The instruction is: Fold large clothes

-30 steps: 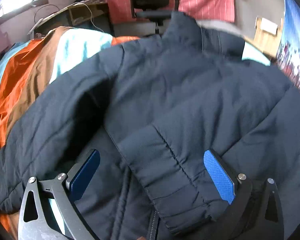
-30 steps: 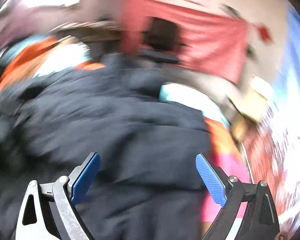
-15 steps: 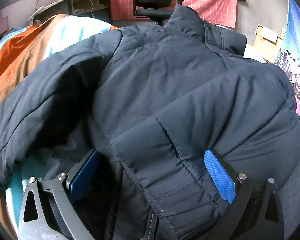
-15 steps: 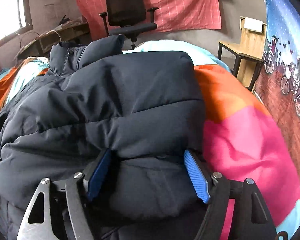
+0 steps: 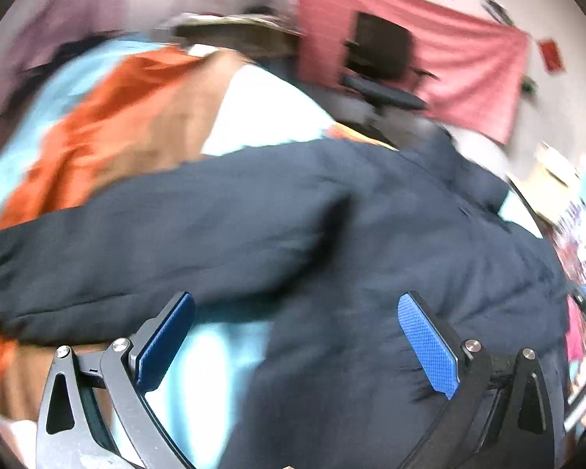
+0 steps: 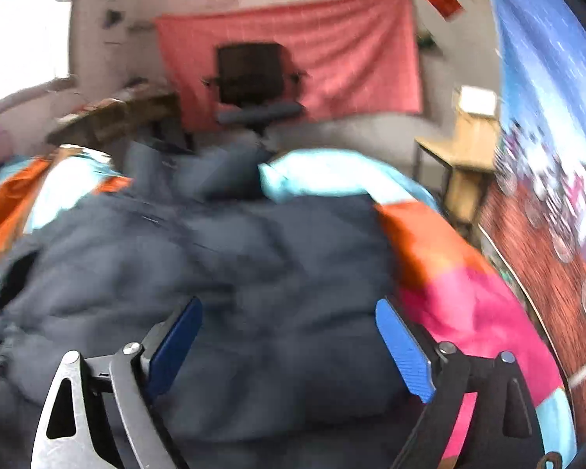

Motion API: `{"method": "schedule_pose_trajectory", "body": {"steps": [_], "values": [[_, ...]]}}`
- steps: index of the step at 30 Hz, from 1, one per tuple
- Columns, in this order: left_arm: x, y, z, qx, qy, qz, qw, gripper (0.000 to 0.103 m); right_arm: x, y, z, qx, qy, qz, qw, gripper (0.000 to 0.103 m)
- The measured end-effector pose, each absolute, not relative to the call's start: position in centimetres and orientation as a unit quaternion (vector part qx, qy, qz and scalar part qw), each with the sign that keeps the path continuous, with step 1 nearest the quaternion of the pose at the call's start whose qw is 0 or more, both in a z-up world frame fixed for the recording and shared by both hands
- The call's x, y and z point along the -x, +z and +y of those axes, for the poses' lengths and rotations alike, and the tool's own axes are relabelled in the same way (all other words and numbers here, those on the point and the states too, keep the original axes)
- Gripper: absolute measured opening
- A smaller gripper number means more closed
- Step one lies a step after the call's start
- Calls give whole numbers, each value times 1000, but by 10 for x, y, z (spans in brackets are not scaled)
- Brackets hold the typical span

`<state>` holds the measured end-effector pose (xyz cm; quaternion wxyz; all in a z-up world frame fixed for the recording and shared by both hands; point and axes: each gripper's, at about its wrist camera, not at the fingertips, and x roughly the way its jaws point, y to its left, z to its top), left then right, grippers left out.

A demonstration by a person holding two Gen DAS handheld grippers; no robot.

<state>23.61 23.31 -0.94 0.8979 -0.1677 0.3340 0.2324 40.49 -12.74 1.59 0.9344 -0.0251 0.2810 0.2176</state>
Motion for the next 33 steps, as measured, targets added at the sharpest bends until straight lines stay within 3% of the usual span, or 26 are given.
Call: {"method": "schedule_pose_trajectory", "body": {"steps": [10, 17, 23, 26, 28, 31, 33], "values": [[-126, -26, 348, 327, 344, 354, 806, 102, -332, 33, 17, 105, 396, 294, 864, 98], [-80, -56, 392, 446, 399, 309, 739, 102, -320, 6, 83, 148, 375, 318, 858, 98], [-81, -59, 411, 472, 398, 281, 734, 101, -324, -31, 102, 191, 354, 343, 849, 103], [-80, -63, 422, 484, 409, 268, 726, 82, -328, -35, 98, 176, 363, 346, 847, 103], [-78, -68, 425, 493, 424, 263, 713, 50, -329, -35, 96, 170, 366, 348, 846, 103], [-72, -65, 429, 491, 433, 253, 712, 23, -327, -36, 96, 170, 366, 344, 848, 103], [-76, -51, 427, 460, 430, 252, 735, 13, -326, -37, 97, 172, 365, 341, 849, 103]]}}
